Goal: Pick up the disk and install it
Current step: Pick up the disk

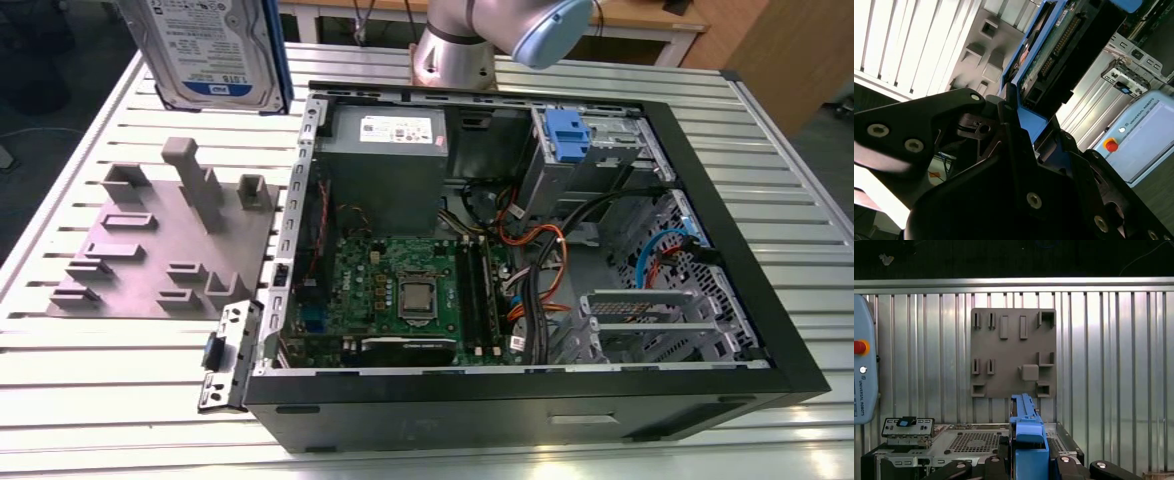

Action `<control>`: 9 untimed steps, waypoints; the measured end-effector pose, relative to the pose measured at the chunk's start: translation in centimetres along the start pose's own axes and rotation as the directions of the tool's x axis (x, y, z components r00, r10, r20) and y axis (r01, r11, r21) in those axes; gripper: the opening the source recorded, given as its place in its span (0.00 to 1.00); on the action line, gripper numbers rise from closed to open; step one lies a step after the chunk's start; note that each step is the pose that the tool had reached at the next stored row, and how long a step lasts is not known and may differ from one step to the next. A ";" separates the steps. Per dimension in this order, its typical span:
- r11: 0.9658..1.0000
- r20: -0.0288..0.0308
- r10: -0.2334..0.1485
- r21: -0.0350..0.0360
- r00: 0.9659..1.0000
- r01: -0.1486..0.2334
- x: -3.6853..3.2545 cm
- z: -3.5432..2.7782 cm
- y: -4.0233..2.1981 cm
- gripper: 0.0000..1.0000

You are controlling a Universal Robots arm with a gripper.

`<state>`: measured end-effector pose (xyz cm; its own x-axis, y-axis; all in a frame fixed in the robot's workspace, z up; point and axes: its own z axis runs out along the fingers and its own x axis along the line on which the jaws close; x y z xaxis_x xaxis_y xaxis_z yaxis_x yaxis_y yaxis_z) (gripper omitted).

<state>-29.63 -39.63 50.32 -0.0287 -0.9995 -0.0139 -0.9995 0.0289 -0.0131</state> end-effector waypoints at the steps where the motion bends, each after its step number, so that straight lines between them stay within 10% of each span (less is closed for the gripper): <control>1: 1.000 0.000 0.000 0.000 1.000 0.000 0.00 0.00 -0.08 0.36; 9: 1.000 0.000 0.000 0.000 1.000 0.000 -0.02 0.00 -0.63 0.36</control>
<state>-29.00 -39.63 50.33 -0.0287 -0.9995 -0.0138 -0.9995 0.0289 -0.0130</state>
